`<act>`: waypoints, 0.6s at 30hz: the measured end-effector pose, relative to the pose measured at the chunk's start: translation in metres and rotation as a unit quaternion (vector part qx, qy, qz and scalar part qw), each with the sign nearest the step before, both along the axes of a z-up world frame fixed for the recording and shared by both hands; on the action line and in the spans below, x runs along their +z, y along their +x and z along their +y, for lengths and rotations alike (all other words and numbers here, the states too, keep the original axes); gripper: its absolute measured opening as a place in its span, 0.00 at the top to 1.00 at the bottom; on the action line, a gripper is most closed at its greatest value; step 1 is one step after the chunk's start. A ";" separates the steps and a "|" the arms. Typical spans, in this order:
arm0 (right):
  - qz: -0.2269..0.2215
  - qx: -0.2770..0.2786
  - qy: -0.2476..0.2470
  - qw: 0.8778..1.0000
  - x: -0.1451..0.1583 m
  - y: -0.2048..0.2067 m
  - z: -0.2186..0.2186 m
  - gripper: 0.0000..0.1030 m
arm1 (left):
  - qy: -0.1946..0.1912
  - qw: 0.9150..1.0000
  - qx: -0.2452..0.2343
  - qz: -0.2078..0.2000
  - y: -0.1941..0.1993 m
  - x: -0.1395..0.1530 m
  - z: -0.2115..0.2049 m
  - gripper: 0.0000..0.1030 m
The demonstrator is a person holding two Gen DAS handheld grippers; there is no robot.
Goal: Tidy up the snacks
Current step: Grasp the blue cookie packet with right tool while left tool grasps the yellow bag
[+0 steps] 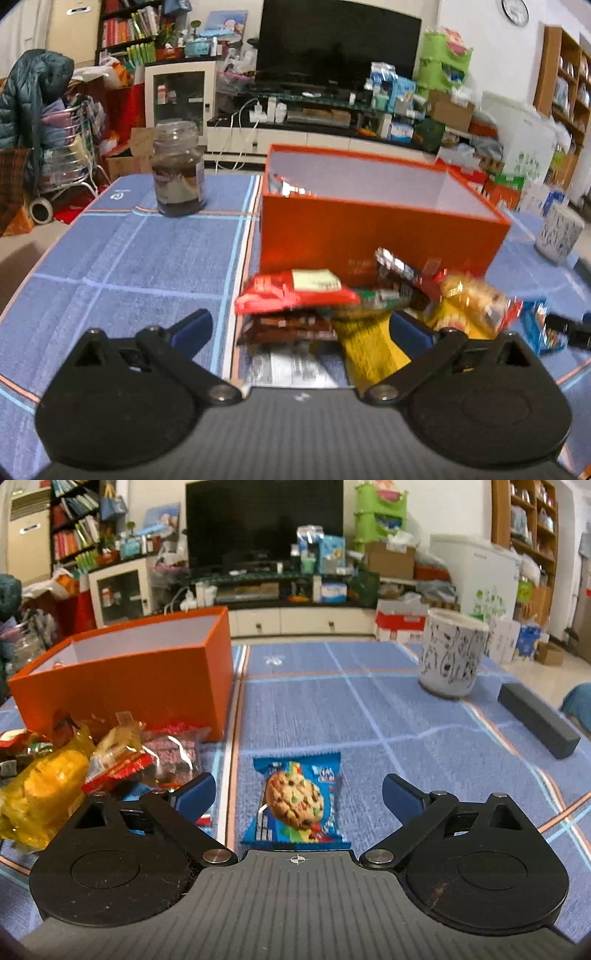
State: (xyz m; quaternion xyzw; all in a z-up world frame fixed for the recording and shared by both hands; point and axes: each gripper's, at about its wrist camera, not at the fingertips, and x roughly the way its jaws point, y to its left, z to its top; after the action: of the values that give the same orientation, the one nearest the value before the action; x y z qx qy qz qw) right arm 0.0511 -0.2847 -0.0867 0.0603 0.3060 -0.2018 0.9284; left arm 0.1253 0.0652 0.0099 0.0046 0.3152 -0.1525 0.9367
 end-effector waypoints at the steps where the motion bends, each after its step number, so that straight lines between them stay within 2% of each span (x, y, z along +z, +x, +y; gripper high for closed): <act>1: 0.003 -0.001 0.003 1.000 -0.001 0.001 -0.001 0.12 | 0.010 1.000 -0.006 0.006 -0.001 -0.004 -0.002 0.02; 4: 0.006 0.000 0.004 1.000 -0.001 0.001 -0.002 0.12 | 0.014 1.000 -0.009 0.010 -0.005 -0.008 -0.002 0.02; 9: 0.007 0.004 0.009 1.000 -0.002 0.003 -0.003 0.12 | -0.029 0.999 -0.029 0.009 -0.019 -0.006 -0.016 0.02; 12: 0.006 0.005 0.007 1.000 -0.002 0.006 -0.001 0.12 | -0.007 0.999 -0.039 0.001 -0.021 -0.008 -0.036 0.02; 18: 0.010 0.003 0.000 1.000 -0.005 0.002 -0.001 0.13 | -0.037 0.998 -0.030 0.036 -0.010 -0.017 -0.051 0.02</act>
State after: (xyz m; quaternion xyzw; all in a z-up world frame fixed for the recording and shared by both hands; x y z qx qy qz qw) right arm 0.0535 -0.2860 -0.0917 0.0573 0.3154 -0.2000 0.9259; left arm 0.1151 0.0145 -0.0070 -0.0266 0.3427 -0.1922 0.9192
